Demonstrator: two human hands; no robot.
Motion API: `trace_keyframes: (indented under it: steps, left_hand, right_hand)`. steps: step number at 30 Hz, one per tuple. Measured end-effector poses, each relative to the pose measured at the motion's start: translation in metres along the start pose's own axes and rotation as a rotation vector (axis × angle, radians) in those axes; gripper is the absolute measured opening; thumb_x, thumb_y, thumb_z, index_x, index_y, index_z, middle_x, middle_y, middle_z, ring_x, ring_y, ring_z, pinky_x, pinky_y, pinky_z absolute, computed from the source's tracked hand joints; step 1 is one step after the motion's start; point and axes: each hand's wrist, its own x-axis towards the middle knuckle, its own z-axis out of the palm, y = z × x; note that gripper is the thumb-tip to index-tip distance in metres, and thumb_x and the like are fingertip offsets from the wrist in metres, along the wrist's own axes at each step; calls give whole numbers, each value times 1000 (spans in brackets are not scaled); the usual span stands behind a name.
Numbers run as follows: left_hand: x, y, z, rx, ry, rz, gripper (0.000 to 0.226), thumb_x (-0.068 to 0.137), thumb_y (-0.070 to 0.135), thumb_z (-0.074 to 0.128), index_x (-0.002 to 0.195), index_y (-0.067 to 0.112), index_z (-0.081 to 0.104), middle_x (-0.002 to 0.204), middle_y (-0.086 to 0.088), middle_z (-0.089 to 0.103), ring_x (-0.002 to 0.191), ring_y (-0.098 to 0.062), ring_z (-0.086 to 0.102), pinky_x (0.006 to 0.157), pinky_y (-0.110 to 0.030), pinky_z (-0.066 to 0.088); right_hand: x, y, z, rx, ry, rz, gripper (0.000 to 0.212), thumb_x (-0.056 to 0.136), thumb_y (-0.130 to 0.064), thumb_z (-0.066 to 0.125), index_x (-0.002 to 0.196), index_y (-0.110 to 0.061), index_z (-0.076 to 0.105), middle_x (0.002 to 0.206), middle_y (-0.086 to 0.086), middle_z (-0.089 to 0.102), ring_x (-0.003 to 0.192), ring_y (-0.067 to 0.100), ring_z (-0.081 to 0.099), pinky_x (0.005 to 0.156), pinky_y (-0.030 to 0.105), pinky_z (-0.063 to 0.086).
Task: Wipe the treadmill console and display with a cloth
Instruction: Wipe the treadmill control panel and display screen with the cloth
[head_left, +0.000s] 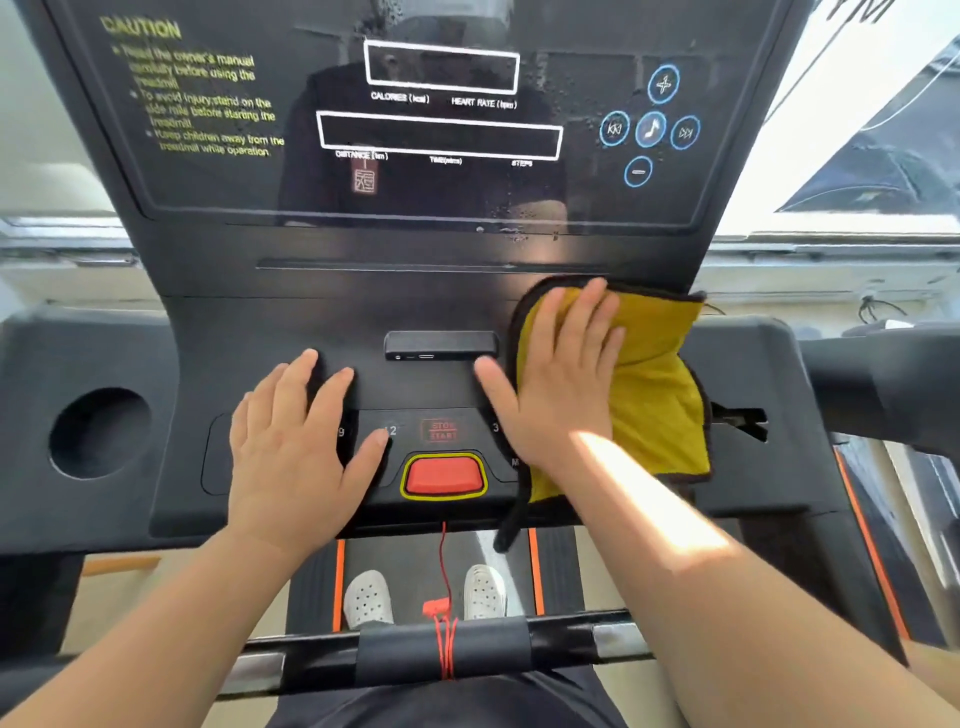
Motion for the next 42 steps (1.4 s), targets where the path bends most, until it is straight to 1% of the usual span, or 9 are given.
trace_keyframes:
  steps: [3, 8, 14, 18, 25, 31, 35, 39, 42]
  left_hand:
    - [0, -1, -2, -24, 6, -11, 67, 89, 59, 40, 136, 13, 56, 151, -14, 44, 137, -39, 39, 110, -58, 31]
    - [-7, -10, -3, -92, 66, 10, 60, 90, 48, 43, 136, 12, 57, 149, -13, 49, 135, -39, 44, 109, -56, 34]
    - [-14, -32, -5, -96, 92, -36, 58, 90, 46, 43, 135, 12, 58, 148, -13, 50, 137, -40, 42, 111, -57, 31]
    - [-16, -43, -7, -62, 123, -45, 54, 90, 41, 45, 132, 11, 60, 146, -15, 52, 136, -41, 44, 110, -60, 31]
    - [-21, -79, -16, -72, 186, -142, 46, 93, 33, 42, 128, 10, 62, 142, -14, 55, 135, -40, 44, 109, -59, 32]
    - [-8, -115, -24, -135, 145, -168, 48, 94, 36, 38, 130, 13, 61, 143, -8, 56, 133, -34, 45, 106, -53, 33]
    - [-8, -125, -30, -186, 133, -174, 50, 95, 38, 35, 132, 15, 60, 143, -8, 56, 131, -33, 46, 105, -50, 32]
    - [-2, -135, -41, -220, 151, -129, 51, 96, 38, 34, 135, 14, 58, 144, -9, 55, 131, -33, 46, 105, -48, 32]
    - [11, -143, -48, -236, 147, -95, 54, 97, 39, 34, 140, 15, 54, 150, -9, 49, 134, -31, 42, 109, -51, 30]
  right_hand:
    - [-14, 0, 3, -93, -116, -195, 102, 88, -80, -9, 162, -10, -9, 168, 18, -23, 155, 41, -21, 125, 57, -8]
    - [-19, -2, -1, -76, -192, -356, 98, 90, -80, -6, 163, -15, -11, 169, 8, -26, 155, 31, -25, 126, 52, -12]
    - [-49, -18, 1, -98, -323, -658, 94, 95, -78, 0, 165, -17, 15, 174, 1, 1, 160, 25, -6, 126, 60, 3]
    - [-45, -64, 3, -37, -393, -805, 91, 94, -78, 3, 165, -22, 12, 173, -4, -1, 159, 19, -8, 127, 52, -7]
    - [-52, -103, 12, -55, -453, -1002, 83, 98, -76, 17, 165, -27, 10, 173, -8, 1, 159, 18, -9, 127, 48, -10]
    - [-37, -75, 15, -150, -291, -824, 75, 99, -75, 16, 163, -37, 20, 173, -6, 8, 160, 30, 3, 124, 54, 0]
    - [-35, -119, 21, -152, -278, -837, 75, 99, -76, 16, 164, -38, 15, 173, -5, 1, 160, 28, -6, 125, 56, -6]
    - [-9, -165, 25, -146, -244, -842, 75, 99, -75, 17, 164, -39, 9, 172, -9, -8, 158, 21, -17, 123, 49, -15]
    - [3, -179, 29, -172, -143, -793, 74, 99, -75, 19, 164, -38, 13, 172, -9, -7, 158, 20, -17, 124, 47, -12]
